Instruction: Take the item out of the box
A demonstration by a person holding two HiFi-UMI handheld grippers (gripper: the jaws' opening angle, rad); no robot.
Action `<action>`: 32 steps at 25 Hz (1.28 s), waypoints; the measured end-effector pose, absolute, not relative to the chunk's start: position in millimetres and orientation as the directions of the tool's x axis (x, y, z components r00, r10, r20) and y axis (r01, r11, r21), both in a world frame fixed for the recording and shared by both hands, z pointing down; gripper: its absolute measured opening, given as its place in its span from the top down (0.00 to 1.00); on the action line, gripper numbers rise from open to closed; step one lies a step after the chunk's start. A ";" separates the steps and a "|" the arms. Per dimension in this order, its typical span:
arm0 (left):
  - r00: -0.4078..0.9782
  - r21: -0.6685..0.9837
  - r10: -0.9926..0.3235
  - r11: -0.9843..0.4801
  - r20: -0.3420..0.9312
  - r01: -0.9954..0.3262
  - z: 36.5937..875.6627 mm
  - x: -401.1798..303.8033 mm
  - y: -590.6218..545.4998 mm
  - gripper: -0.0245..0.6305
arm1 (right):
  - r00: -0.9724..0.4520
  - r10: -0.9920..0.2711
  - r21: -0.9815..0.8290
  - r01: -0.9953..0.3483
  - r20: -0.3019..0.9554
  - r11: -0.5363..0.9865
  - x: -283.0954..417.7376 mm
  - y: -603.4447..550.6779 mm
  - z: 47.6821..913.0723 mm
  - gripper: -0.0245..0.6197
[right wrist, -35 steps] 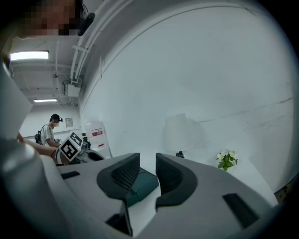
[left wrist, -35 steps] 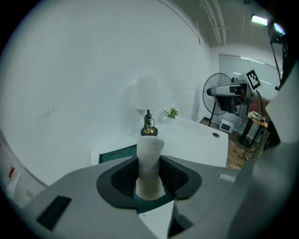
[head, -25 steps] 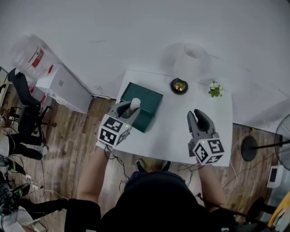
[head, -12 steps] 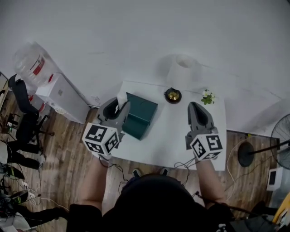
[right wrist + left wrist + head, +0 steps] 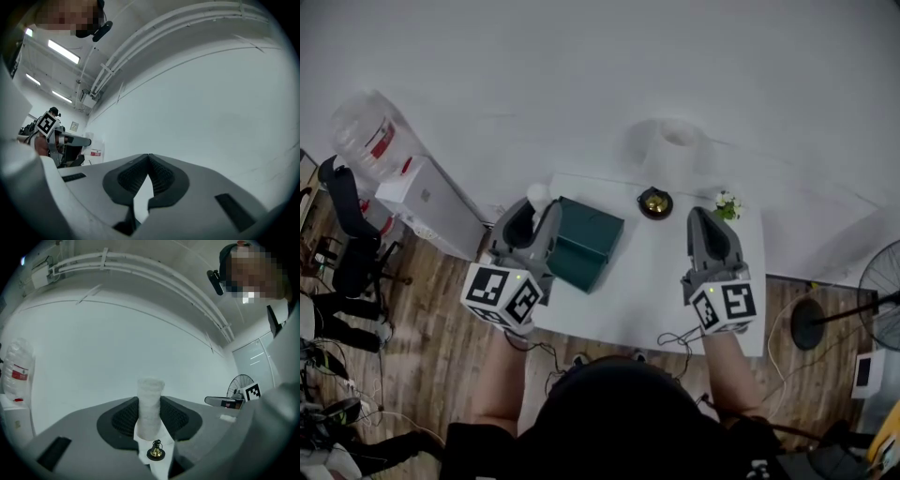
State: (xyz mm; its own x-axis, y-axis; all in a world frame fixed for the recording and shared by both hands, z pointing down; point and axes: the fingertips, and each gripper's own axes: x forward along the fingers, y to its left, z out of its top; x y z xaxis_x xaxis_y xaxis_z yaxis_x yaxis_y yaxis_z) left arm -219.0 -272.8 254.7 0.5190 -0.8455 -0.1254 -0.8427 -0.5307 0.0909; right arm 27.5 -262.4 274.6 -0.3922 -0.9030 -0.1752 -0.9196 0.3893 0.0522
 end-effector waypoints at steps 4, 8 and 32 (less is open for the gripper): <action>0.492 0.093 -0.857 -0.508 -0.152 -0.856 252.9 -224.2 -270.3 0.76 | -0.395 -0.903 0.080 -0.919 -0.170 0.387 29.1 -262.5 279.0 0.95; 0.491 0.105 -0.859 -0.507 -0.148 -0.856 256.3 -224.7 -270.0 0.76 | -0.401 -0.902 0.105 -0.915 -0.162 0.388 26.6 -262.4 278.7 0.96; 0.477 0.081 -0.872 -0.486 -0.107 -0.870 263.1 -191.0 -276.3 0.76 | -0.425 -0.889 0.070 -0.905 -0.169 0.420 55.4 -274.0 285.0 0.96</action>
State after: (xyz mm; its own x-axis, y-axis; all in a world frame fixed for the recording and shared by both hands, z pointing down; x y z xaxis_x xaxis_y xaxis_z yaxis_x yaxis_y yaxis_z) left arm -191.0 -276.3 263.1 0.4772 -0.8722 -0.1075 -0.8702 -0.4860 0.0806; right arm 55.4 -274.0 285.0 -0.4254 -0.8890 -0.1692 -0.9050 0.4198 0.0698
